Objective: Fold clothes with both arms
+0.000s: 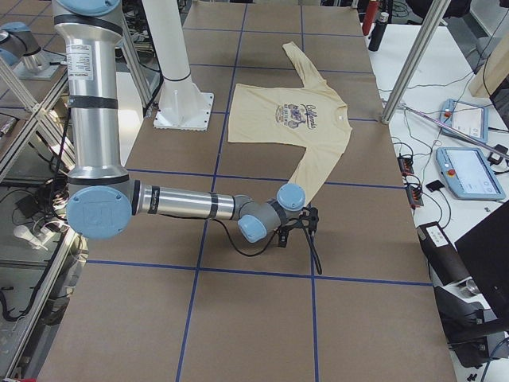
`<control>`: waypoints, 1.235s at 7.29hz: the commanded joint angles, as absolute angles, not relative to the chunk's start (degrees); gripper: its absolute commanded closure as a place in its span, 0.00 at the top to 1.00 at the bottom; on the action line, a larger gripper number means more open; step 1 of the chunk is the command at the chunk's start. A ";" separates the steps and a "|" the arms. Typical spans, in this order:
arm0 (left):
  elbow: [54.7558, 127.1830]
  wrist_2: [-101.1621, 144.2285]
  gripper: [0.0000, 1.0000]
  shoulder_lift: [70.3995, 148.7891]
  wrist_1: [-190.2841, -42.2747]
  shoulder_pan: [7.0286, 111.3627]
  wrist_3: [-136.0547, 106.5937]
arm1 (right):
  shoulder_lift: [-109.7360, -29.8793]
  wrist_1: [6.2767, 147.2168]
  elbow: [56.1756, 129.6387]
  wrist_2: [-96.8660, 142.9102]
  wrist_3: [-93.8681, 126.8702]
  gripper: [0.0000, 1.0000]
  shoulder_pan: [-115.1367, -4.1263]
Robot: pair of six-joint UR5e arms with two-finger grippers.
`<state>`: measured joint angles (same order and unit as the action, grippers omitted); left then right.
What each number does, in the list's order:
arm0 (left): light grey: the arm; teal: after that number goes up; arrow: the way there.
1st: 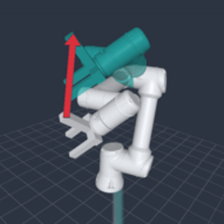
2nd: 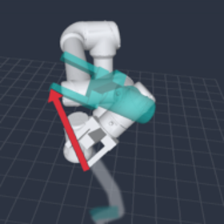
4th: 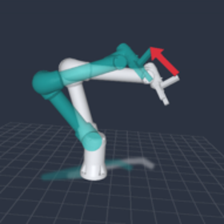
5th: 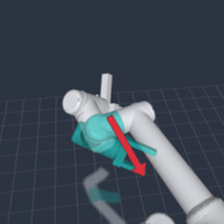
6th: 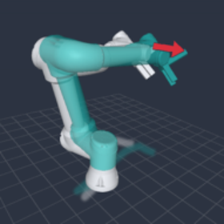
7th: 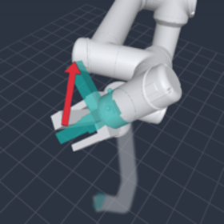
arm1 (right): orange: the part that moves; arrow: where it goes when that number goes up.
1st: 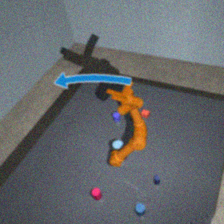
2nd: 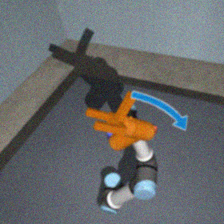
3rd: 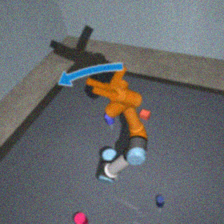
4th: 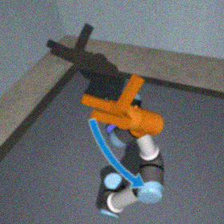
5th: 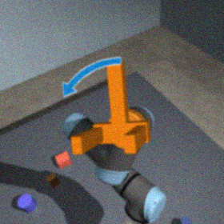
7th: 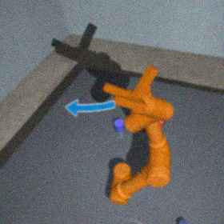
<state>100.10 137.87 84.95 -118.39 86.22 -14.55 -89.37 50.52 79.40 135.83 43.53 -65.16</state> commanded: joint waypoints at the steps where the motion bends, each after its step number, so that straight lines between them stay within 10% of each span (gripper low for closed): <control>1: 100.28 137.90 1.00 84.99 -118.30 86.22 -14.59 | -89.30 50.54 79.28 135.88 43.51 0.89 -64.34; 4: 100.28 137.90 1.00 85.25 -118.30 86.22 -14.59 | -89.38 50.54 79.19 135.88 43.77 0.69 -63.81; 6: 100.20 137.90 1.00 85.17 -118.30 86.22 -14.59 | -89.38 50.54 78.84 135.97 43.86 0.05 -63.81; 9: 100.02 137.90 1.00 85.17 -118.39 86.22 -14.59 | -88.77 50.54 79.72 136.58 43.95 0.00 -63.81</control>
<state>100.07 137.90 85.20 -118.35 86.22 -14.59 -89.19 50.54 79.51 136.28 43.93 -63.81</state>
